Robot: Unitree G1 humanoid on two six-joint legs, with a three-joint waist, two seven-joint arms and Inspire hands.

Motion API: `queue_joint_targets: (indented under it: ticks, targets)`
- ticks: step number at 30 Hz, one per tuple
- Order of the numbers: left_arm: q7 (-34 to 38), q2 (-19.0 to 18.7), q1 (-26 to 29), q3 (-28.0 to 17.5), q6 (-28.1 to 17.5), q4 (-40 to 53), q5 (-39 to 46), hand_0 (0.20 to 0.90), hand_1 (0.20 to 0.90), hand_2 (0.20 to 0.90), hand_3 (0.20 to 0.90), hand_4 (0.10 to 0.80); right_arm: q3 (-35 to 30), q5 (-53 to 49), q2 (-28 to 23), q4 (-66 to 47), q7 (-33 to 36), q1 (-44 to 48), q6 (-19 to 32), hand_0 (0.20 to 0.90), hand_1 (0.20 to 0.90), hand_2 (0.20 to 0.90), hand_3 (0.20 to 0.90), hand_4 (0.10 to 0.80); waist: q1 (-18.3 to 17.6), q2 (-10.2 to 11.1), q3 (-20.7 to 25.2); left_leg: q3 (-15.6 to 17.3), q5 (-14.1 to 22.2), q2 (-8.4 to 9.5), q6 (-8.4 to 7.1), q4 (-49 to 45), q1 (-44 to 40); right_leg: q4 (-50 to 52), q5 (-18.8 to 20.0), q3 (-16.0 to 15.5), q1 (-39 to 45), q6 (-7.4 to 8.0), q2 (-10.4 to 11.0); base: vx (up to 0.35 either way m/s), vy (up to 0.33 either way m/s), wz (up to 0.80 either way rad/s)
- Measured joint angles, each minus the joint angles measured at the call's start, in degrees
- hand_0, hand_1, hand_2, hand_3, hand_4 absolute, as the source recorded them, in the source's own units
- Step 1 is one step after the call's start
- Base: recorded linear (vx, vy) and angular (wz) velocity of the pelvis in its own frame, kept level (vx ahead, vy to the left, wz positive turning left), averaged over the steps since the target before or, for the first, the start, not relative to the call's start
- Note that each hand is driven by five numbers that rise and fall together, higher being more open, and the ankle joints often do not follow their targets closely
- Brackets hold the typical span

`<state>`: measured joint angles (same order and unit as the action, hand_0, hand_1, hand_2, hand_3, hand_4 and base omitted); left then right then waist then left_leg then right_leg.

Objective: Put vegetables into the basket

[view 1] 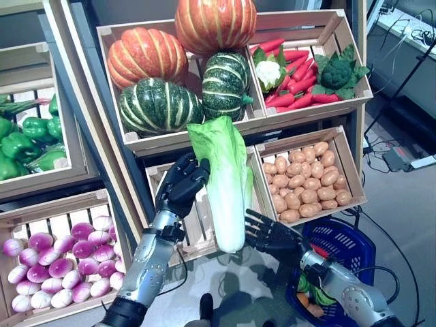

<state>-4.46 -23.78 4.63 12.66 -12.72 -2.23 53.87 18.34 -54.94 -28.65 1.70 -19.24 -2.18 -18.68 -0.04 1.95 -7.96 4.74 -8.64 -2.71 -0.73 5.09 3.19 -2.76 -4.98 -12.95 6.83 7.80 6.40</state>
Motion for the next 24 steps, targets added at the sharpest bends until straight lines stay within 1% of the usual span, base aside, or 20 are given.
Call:
queue_joint_targets:
  ticks: [5, 11, 19, 22, 23, 24]
  targets:
    - [-0.11, -0.20, -0.11, 0.53, 0.06, 0.01, 0.03, 0.300, 0.300, 0.300, 0.300, 0.400, 0.46, -0.37, 0.00, 0.00, 0.28, 0.28, -1.13, 0.900, 0.900, 0.900, 0.900, 0.800, 1.11, -0.02, 1.02, -0.26, 0.00, 0.07, 0.00, 0.01, -0.04, -0.23, 0.11, -0.18, 0.29, 0.00, -0.02, -0.005, 0.002, 0.02]
    - [-0.06, -0.65, -0.37, 0.50, 0.08, 0.03, 0.70, 0.300, 0.300, 0.300, 0.300, 0.400, 2.49, -6.48, -0.19, 0.01, 3.76, 0.48, -2.52, 0.900, 0.900, 0.900, 0.900, 0.800, 1.17, 0.06, 2.20, -0.29, 0.02, 0.10, 0.03, 0.03, -0.02, -0.24, 0.11, -0.17, 0.29, 0.00, 0.00, -0.009, 0.006, 0.01]
    - [-0.06, -0.68, -0.37, 0.57, 0.17, 0.03, 0.79, 0.300, 0.300, 0.300, 0.300, 0.400, 2.83, -6.76, -0.07, 0.01, 4.81, 0.67, -2.74, 0.900, 0.900, 0.900, 0.900, 0.800, 1.15, 0.05, 2.30, -0.29, 0.01, 0.10, 0.04, 0.03, -0.06, -0.22, 0.12, -0.14, 0.29, 0.02, 0.03, -0.007, 0.004, 0.00]
    - [-0.07, -0.81, -0.27, 0.39, 1.31, 0.03, 0.99, 0.300, 0.300, 0.300, 0.300, 0.400, 4.04, -9.07, -1.05, 0.02, 4.89, 2.07, -4.56, 0.900, 0.900, 0.900, 0.900, 0.800, 1.14, 0.04, 2.50, -0.42, 0.00, 0.13, 0.04, 0.02, -0.17, -0.24, 0.16, -0.14, 0.42, 0.04, 0.05, -0.063, 0.020, 0.00]
    - [-0.71, -1.37, -0.18, 0.50, 2.56, 0.14, 1.00, 0.300, 0.300, 0.300, 0.300, 0.400, 4.24, -10.94, -2.35, 0.01, 3.59, 2.95, -6.18, 0.900, 0.900, 0.900, 0.900, 0.800, 1.16, 0.03, 2.76, -0.42, 0.01, 0.17, 0.05, 0.03, -0.31, -0.26, 0.16, -0.16, 0.65, 0.05, 0.08, 0.000, 0.000, 0.00]
    - [-1.31, -1.85, -0.21, 0.49, 2.97, 0.15, 1.00, 0.300, 0.300, 0.300, 0.300, 0.400, 4.23, -11.38, -2.98, 0.02, 2.33, 2.97, -6.48, 0.900, 0.900, 0.900, 0.900, 0.800, 1.18, 0.06, 2.87, -0.40, 0.03, 0.16, 0.05, 0.04, -0.42, -0.28, 0.15, -0.16, 0.79, 0.05, 0.06, -0.025, -0.006, 0.04]
